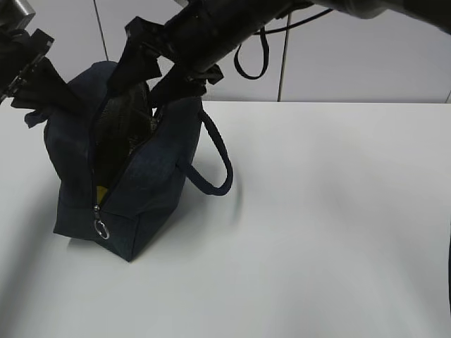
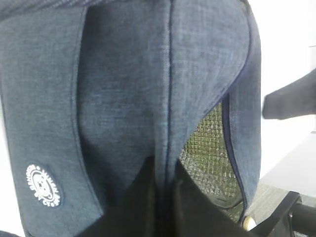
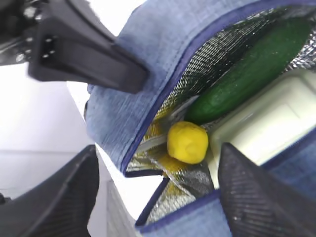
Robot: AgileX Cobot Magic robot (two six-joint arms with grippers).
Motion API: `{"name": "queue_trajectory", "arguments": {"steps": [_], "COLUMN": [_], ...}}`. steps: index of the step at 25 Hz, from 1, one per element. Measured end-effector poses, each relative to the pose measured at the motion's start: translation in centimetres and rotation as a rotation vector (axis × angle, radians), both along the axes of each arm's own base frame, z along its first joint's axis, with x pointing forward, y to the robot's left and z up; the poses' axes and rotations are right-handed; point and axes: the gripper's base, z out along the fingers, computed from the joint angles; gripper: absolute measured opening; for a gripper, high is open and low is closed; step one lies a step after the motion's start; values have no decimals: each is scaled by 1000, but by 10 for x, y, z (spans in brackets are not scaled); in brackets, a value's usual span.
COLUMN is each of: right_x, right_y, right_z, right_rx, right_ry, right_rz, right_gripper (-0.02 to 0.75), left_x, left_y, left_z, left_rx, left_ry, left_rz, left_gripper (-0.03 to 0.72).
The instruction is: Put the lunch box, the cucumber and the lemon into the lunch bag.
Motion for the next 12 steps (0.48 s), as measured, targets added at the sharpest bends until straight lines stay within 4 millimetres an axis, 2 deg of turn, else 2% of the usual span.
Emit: {"name": "queue_trajectory", "arguments": {"steps": [3, 7, 12], "right_x": [0, 7, 12], "right_y": [-6, -17, -26], "right_z": [15, 28, 26], "right_rx": [-65, -192, -286], "right_ry": [-16, -42, -1], "right_rz": [-14, -149, -299], "right_gripper": [559, 559, 559], "left_x": [0, 0, 0], "left_y": [0, 0, 0], "left_z": [0, 0, 0], "left_rx": [1, 2, 2], "left_ry": [0, 0, 0], "left_rz": [0, -1, -1], "left_gripper": [-9, -9, -9]}}
